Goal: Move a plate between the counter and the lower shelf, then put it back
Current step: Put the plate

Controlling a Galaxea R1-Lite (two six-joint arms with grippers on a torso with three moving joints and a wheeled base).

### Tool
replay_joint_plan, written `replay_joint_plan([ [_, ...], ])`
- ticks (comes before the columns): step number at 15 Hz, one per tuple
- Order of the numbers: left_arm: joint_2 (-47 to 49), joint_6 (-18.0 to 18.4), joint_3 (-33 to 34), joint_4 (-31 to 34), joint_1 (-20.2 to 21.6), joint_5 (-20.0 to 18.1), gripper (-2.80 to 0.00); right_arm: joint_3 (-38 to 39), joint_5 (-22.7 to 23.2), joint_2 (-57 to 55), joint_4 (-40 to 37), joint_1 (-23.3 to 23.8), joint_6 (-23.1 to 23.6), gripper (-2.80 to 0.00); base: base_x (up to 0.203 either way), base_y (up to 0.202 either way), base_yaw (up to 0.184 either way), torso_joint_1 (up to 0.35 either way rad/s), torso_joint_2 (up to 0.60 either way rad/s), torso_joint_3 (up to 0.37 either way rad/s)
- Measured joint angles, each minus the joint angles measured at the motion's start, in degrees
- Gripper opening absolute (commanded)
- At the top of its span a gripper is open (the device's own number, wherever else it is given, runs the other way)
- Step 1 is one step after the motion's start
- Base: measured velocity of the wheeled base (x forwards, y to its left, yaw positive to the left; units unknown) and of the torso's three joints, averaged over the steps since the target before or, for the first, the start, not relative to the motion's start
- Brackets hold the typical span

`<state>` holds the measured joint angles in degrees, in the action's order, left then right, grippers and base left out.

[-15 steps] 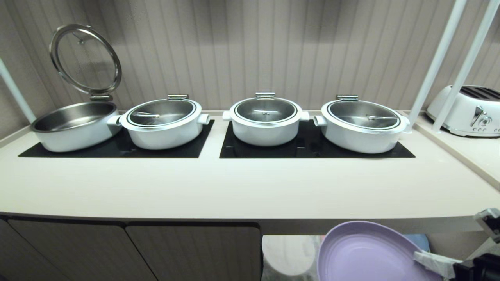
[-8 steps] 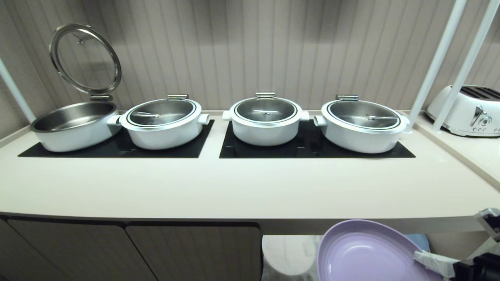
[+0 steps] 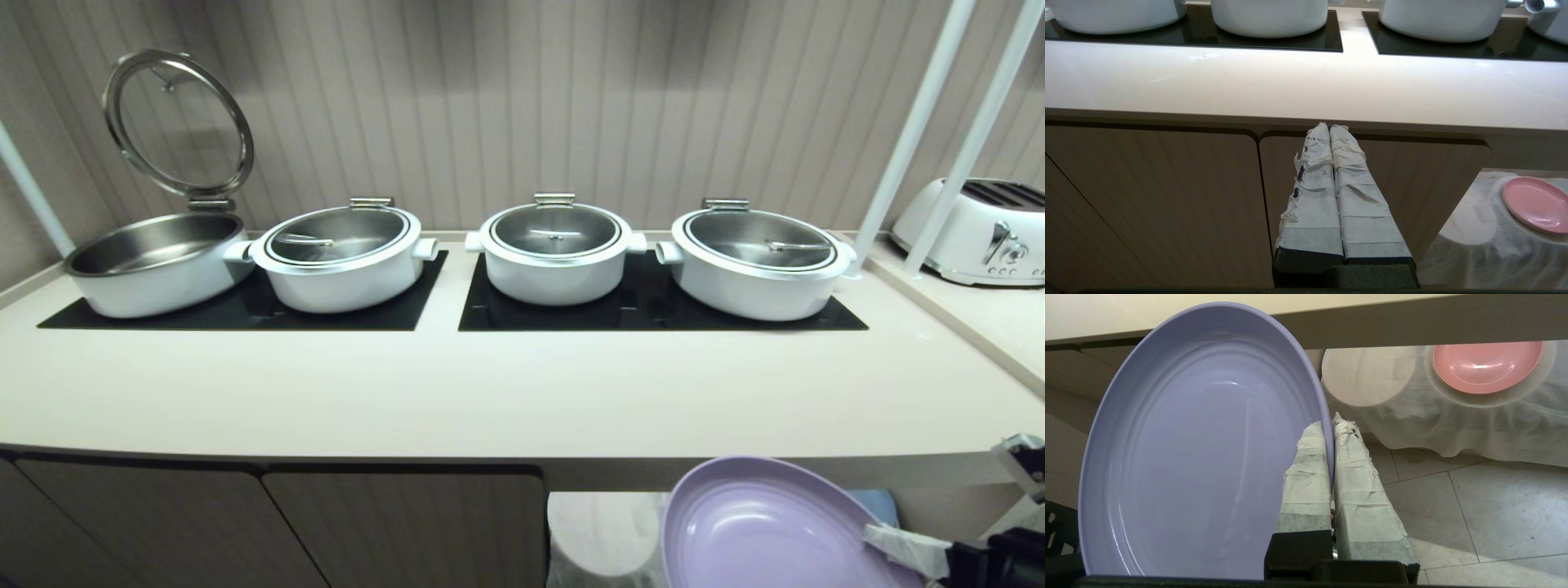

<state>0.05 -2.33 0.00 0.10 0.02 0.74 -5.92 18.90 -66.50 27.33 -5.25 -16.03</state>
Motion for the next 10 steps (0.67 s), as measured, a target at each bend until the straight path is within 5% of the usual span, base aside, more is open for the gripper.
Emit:
replay_joint_plan([
  [10, 0.0, 0.0, 0.0, 0.0, 0.0, 0.0, -2.8, 0.1, 0.0, -0.1, 0.0, -0.1, 0.0, -2.8, 0.0, 0.0, 0.0, 0.0, 0.0, 0.0],
])
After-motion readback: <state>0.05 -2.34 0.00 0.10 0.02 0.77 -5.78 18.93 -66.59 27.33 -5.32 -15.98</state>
